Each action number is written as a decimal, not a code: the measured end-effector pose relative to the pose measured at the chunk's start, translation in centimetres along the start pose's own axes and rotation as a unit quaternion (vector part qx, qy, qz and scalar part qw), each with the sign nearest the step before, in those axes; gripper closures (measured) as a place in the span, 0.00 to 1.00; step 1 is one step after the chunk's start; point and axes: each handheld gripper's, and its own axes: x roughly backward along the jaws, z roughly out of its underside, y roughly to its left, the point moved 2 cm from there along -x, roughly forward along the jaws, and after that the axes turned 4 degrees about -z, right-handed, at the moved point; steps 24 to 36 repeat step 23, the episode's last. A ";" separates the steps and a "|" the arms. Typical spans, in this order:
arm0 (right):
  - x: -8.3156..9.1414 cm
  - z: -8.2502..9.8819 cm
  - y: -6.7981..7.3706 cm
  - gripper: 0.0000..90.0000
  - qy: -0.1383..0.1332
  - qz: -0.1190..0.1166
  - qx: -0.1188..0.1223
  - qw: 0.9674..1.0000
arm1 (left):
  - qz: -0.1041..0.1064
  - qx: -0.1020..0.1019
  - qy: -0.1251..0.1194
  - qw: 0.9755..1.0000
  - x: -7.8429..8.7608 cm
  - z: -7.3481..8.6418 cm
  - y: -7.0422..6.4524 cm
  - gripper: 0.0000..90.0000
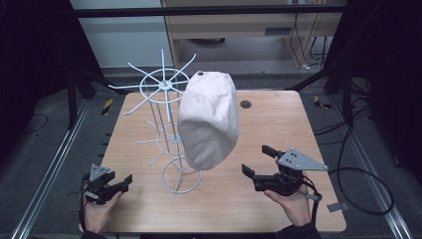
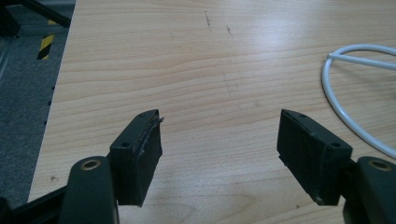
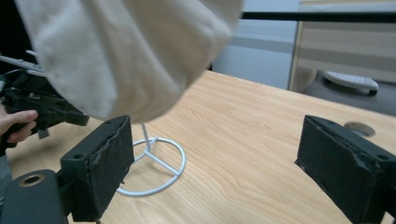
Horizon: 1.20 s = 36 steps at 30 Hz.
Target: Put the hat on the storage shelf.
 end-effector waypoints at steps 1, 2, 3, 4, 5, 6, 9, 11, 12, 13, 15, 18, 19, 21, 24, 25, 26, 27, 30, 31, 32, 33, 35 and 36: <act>0.0 0.3 -0.3 0.12 -0.001 0.002 -0.003 1.000 | 0.001 -0.001 -0.001 1.000 0.1 0.0 0.0 0.34; 0.0 0.5 -0.5 0.12 0.000 0.005 -0.005 1.000 | 0.002 -0.003 -0.001 1.000 0.1 0.0 0.0 0.34; 0.0 0.8 -0.8 0.12 0.005 0.010 -0.007 1.000 | 0.002 -0.002 -0.001 1.000 0.1 0.0 0.0 0.34; 0.0 1.2 -1.1 0.12 0.009 0.015 -0.007 1.000 | 0.002 -0.002 -0.001 1.000 0.1 0.0 0.0 0.34; -0.1 1.6 -1.4 0.13 0.016 0.021 -0.006 1.000 | 0.003 -0.003 -0.001 1.000 0.1 0.0 0.0 0.34; -0.1 1.9 -1.6 0.14 0.021 0.025 -0.006 0.999 | 0.003 -0.003 -0.001 1.000 0.0 0.0 0.0 0.34; -0.1 3.3 -2.7 0.16 0.037 0.043 -0.021 0.998 | 0.005 -0.002 0.000 1.000 -0.1 0.0 0.0 0.35; -0.1 3.7 -3.1 0.16 0.041 0.048 -0.027 0.998 | 0.006 -0.003 0.001 1.000 0.0 0.0 0.0 0.37; 0.0 4.3 -3.6 0.16 0.047 0.056 -0.032 0.997 | 0.007 -0.007 0.002 1.000 0.0 0.0 0.0 0.37; 0.2 5.0 -4.2 0.17 0.056 0.067 -0.038 0.995 | 0.010 -0.006 0.002 1.000 0.0 0.0 -0.1 0.38; 0.4 5.7 -5.0 0.17 0.061 0.081 -0.049 0.994 | 0.013 -0.008 0.002 1.000 0.0 0.0 -0.2 0.39; 0.6 6.7 -6.1 0.17 0.073 0.099 -0.058 0.991 | 0.016 -0.008 0.003 1.000 0.0 -0.1 -0.1 0.41; 0.7 7.0 -6.4 0.17 0.077 0.106 -0.063 0.989 | 0.017 -0.007 0.003 1.000 0.0 -0.1 -0.1 0.41; 0.8 7.7 -7.0 0.18 0.088 0.118 -0.072 0.986 | 0.018 -0.008 0.003 1.000 0.0 0.0 -0.1 0.43; 0.8 8.0 -7.3 0.17 0.096 0.126 -0.075 0.985 | 0.017 -0.008 0.004 1.000 0.0 0.0 -0.1 0.44; 0.8 8.0 -7.3 0.17 0.096 0.126 -0.075 0.985 | 0.017 -0.008 0.004 1.000 0.0 0.0 -0.1 0.44; 0.8 8.0 -7.3 0.17 0.096 0.126 -0.075 0.985 | 0.017 -0.008 0.004 1.000 0.0 0.0 -0.1 0.44; 0.8 8.0 -7.3 0.17 0.096 0.126 -0.075 0.985 | 0.017 -0.008 0.004 1.000 0.0 0.0 -0.1 0.44; 0.8 8.0 -7.3 0.17 0.096 0.126 -0.075 0.985 | 0.017 -0.008 0.004 1.000 0.0 0.0 -0.1 0.44; 0.8 8.0 -7.3 0.17 0.096 0.126 -0.075 0.985 | 0.017 -0.008 0.004 1.000 0.0 0.0 -0.1 0.44; 0.8 8.0 -7.3 0.17 0.096 0.126 -0.075 0.985 | 0.017 -0.008 0.004 1.000 0.0 0.0 -0.1 0.44; 0.8 8.0 -7.3 0.17 0.096 0.126 -0.075 0.985 | 0.017 -0.008 0.004 1.000 0.0 0.0 -0.1 0.44; 0.8 8.0 -7.3 0.17 0.096 0.126 -0.075 0.985 | 0.017 -0.008 0.004 1.000 0.0 0.0 -0.1 0.44; 0.8 8.0 -7.3 0.17 0.096 0.126 -0.075 0.985 | 0.017 -0.008 0.004 1.000 0.0 0.0 -0.1 0.44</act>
